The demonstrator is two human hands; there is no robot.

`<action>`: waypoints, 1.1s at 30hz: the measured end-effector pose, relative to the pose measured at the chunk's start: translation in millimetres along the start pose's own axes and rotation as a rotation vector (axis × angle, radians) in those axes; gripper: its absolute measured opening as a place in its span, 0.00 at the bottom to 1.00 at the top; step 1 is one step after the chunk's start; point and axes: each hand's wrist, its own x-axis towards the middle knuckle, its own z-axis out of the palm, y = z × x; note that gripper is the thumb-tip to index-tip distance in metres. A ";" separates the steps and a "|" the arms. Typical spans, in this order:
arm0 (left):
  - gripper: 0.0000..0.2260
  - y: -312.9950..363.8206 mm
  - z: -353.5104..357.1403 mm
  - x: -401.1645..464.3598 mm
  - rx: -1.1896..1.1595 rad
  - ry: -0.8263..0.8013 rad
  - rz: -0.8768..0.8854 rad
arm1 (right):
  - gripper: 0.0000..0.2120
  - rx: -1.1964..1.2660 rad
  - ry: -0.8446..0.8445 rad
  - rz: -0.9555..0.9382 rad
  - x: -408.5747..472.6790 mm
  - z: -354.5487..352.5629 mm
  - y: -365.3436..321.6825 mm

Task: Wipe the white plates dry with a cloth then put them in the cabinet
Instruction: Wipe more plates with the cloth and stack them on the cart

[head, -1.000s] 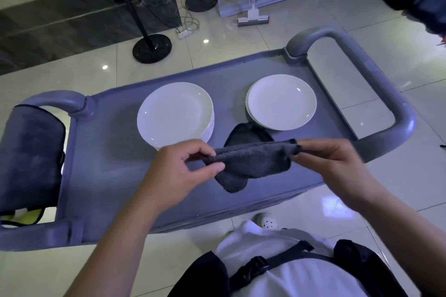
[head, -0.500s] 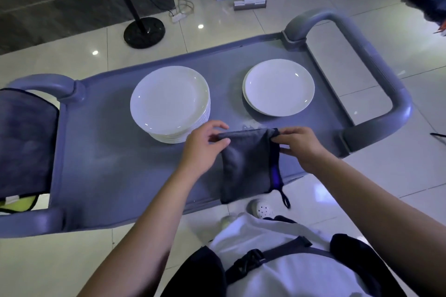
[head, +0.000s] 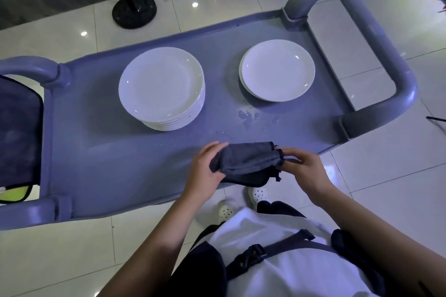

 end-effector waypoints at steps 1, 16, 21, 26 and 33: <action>0.26 3.1 1.2 6.4 -0.001 0.003 0.000 | 0.15 -0.001 -0.005 0.002 0.0 1.7 0.6; 0.07 60.9 -16.3 64.7 -0.416 0.019 -0.208 | 0.14 -0.209 -0.206 -0.147 36.4 8.1 -76.4; 0.25 73.6 -21.9 59.5 -0.358 -0.019 -0.139 | 0.38 -0.519 -0.311 -0.204 19.7 29.4 -76.8; 0.15 86.2 -44.2 53.0 -0.275 -0.033 -0.011 | 0.17 -0.585 -0.362 -0.276 41.1 35.2 -76.8; 0.13 85.7 -78.9 30.1 -0.472 -0.218 -0.059 | 0.13 -0.422 -0.545 -0.242 30.6 -1.6 -122.0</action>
